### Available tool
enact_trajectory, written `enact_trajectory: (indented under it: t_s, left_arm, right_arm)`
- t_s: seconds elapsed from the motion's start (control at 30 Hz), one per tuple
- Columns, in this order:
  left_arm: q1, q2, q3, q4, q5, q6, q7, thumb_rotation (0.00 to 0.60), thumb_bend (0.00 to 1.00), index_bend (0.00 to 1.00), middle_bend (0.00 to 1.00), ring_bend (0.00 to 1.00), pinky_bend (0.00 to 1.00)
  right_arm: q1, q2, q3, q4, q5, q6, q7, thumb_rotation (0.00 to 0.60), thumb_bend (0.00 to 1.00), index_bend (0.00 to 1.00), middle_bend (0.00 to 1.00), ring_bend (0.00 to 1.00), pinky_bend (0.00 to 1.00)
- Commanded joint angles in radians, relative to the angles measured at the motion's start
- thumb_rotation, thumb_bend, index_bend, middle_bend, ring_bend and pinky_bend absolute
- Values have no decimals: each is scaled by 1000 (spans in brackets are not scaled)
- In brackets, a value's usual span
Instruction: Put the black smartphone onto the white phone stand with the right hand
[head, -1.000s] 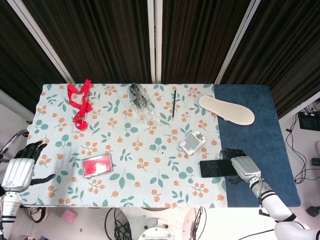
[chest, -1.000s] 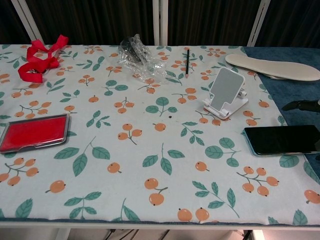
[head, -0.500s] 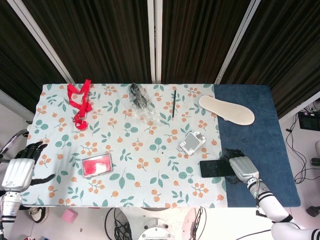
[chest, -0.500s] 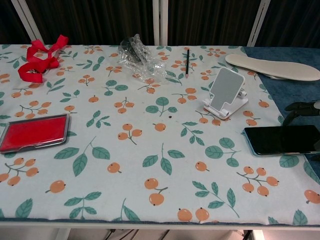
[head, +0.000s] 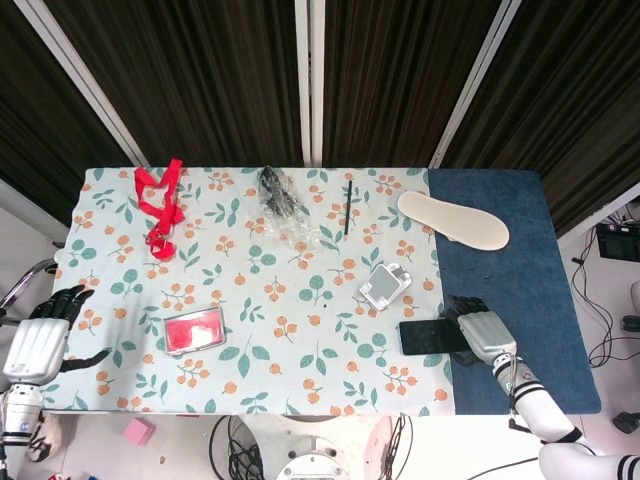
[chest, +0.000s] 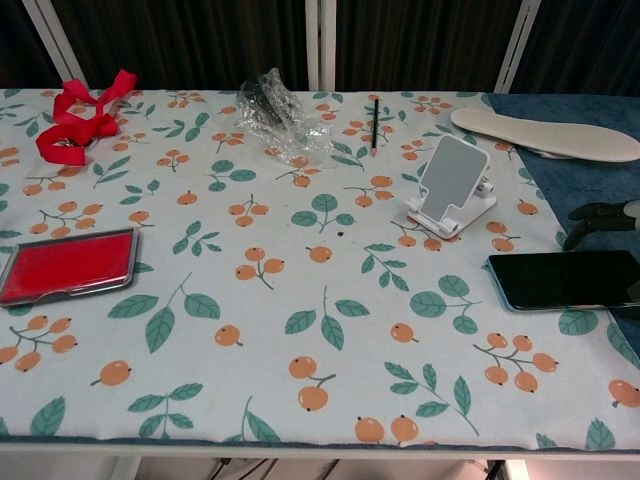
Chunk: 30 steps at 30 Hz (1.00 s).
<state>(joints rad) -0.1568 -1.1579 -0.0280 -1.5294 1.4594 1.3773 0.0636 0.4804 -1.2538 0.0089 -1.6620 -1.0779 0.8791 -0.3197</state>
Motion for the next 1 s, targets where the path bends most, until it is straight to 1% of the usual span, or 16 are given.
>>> enact_trajectory:
  t_s: [0.03, 0.23, 0.37, 0.43, 0.57, 0.77, 0.87, 0.93, 1.0]
  left_arm:
    - [1, 1, 0, 0, -1, 1, -1, 480, 0, 132, 110, 105, 246]
    - [4, 3, 1, 4, -3, 2, -8, 477, 0, 132, 110, 105, 246]
    - [5, 3, 2, 6, -2, 2, -11, 480, 0, 132, 110, 105, 246]
    - [5, 3, 2, 6, -1, 3, -12, 478, 0, 132, 110, 105, 246]
    - [7, 5, 2, 5, -1, 5, -13, 478, 0, 132, 110, 105, 246]
    - [9, 7, 3, 1, -3, 5, -13, 480, 0, 132, 110, 105, 246]
    - [7, 7, 5, -2, -4, -1, -12, 480, 0, 132, 110, 105, 246]
    - [7, 6, 5, -2, -5, -2, -12, 481, 0, 132, 110, 105, 246]
    - [7, 6, 5, -1, -6, -3, -12, 483, 0, 132, 110, 105, 247]
  right_arm:
    - [3, -2, -1, 0, 4, -2, -3, 600, 149, 215, 0, 0, 0]
    - [8, -3, -6, -5, 7, -3, -1, 600, 161, 271, 0, 0, 0]
    - [6, -5, -8, -8, 1, 11, -1, 600, 176, 356, 0, 0, 0]
    - [2, -6, -9, -10, -2, 24, -3, 600, 181, 417, 0, 0, 0]
    - [-4, -2, -10, -17, -8, 48, -9, 600, 209, 493, 0, 0, 0]
    - [-7, 22, -14, -39, -16, 66, -24, 600, 245, 541, 3, 0, 0]
    - [0, 31, -19, -45, 2, 72, -72, 600, 273, 547, 64, 8, 4]
    - [1, 28, -23, -43, 3, 84, -101, 600, 285, 548, 121, 66, 61]
    - [2, 23, -29, -41, 8, 93, -132, 600, 291, 549, 155, 156, 158]
